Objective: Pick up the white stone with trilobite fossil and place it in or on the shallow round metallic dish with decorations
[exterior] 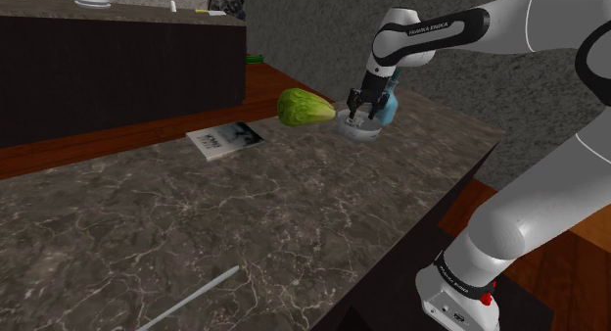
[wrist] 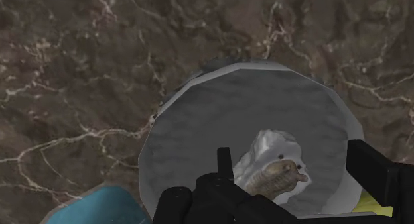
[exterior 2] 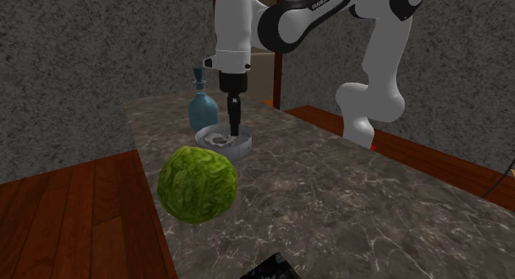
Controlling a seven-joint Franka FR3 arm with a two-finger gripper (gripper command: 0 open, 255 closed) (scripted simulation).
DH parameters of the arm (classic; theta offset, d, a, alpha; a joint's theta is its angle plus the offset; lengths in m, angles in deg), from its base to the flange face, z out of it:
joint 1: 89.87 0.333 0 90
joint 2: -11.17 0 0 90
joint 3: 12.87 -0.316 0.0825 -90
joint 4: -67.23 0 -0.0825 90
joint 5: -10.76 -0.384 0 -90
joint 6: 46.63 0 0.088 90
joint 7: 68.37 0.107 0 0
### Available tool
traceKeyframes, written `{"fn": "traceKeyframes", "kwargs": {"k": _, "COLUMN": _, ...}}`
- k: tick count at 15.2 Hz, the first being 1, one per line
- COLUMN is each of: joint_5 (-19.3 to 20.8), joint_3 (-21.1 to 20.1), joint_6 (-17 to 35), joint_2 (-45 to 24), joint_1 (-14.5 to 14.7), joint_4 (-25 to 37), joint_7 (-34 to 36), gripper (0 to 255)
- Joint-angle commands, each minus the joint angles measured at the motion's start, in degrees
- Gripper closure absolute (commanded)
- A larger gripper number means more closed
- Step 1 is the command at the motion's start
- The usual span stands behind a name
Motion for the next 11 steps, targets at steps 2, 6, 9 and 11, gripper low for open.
{"fn": "traceKeyframes", "kwargs": {"k": 2, "joint_5": 0.00, "joint_3": 0.00, "joint_6": 0.00, "joint_2": 0.00, "joint_1": 0.00, "joint_4": 0.00, "joint_7": 0.00, "gripper": 0}}
{"fn": "traceKeyframes", "kwargs": {"k": 6, "joint_5": 0.11, "joint_3": -0.01, "joint_6": -3.84, "joint_2": 1.12, "joint_1": -0.02, "joint_4": 2.72, "joint_7": 0.08, "gripper": 0}}
{"fn": "traceKeyframes", "kwargs": {"k": 9, "joint_5": 0.17, "joint_3": -0.02, "joint_6": -7.27, "joint_2": 1.87, "joint_1": -0.04, "joint_4": 5.41, "joint_7": 0.12, "gripper": 0}}
{"fn": "traceKeyframes", "kwargs": {"k": 11, "joint_5": 0.17, "joint_3": -0.02, "joint_6": -7.27, "joint_2": 1.87, "joint_1": -0.04, "joint_4": 5.40, "joint_7": 0.12, "gripper": 0}}
